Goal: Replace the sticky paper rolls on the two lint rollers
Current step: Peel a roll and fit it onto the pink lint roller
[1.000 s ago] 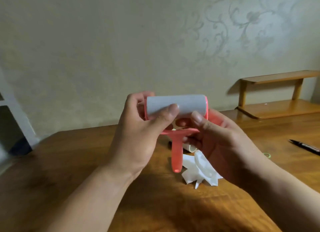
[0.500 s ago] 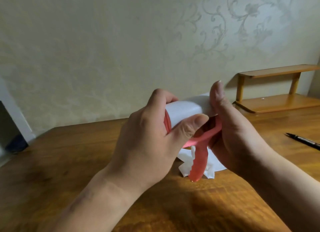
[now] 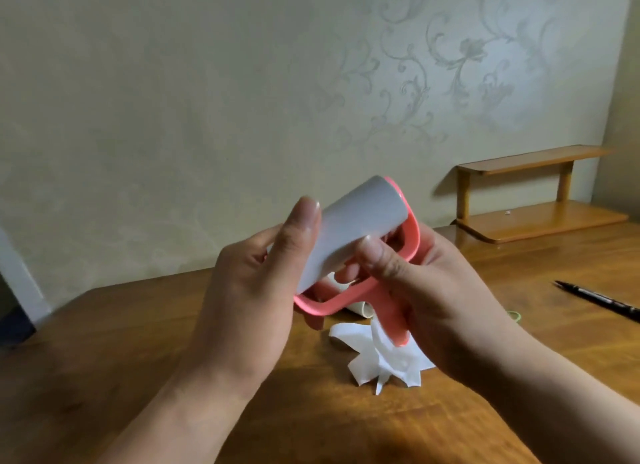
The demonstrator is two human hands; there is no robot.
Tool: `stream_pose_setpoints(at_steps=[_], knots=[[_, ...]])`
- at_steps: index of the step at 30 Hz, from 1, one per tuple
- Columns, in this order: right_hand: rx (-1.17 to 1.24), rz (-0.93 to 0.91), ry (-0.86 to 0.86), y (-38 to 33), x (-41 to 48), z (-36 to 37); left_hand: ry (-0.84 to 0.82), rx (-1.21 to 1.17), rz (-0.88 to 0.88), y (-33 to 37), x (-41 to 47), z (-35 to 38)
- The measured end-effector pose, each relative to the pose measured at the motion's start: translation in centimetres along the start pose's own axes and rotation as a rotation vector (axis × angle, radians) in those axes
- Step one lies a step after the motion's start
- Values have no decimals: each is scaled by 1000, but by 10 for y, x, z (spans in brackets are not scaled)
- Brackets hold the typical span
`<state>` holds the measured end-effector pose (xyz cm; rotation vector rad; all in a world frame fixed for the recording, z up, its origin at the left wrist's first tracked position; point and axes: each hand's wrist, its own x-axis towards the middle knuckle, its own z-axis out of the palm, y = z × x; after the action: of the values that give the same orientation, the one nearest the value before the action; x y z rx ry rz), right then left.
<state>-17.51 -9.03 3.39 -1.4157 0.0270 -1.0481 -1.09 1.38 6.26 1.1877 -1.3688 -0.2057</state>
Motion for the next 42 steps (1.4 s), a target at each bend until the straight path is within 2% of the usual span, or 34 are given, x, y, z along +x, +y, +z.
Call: stream_pose_setpoints(at_steps=[7, 14, 19, 21, 25, 31, 39, 42], knots=[[-110, -26, -35, -6, -2, -4, -15, -57, 35, -1, 3, -1], [-124, 19, -35, -15, -3, -6, -77, -58, -11, -6, -3, 4], [-215, 85, -8, -22, -3, -5, 42, 31, 66, -6, -1, -2], [-237, 130, -42, -24, -4, -4, -34, 33, 113, -1, 0, -5], [-235, 216, -160, -30, -5, -4, -243, -3, 54, 7, -1, -7], [-211, 306, -286, -39, -9, -8, -325, -29, 51, 11, 2, -14], [-343, 239, -353, -42, -8, -11, -359, 7, 120, 13, 2, -16], [-384, 275, -381, -46, -8, -11, -367, 22, 114, 13, 2, -17]])
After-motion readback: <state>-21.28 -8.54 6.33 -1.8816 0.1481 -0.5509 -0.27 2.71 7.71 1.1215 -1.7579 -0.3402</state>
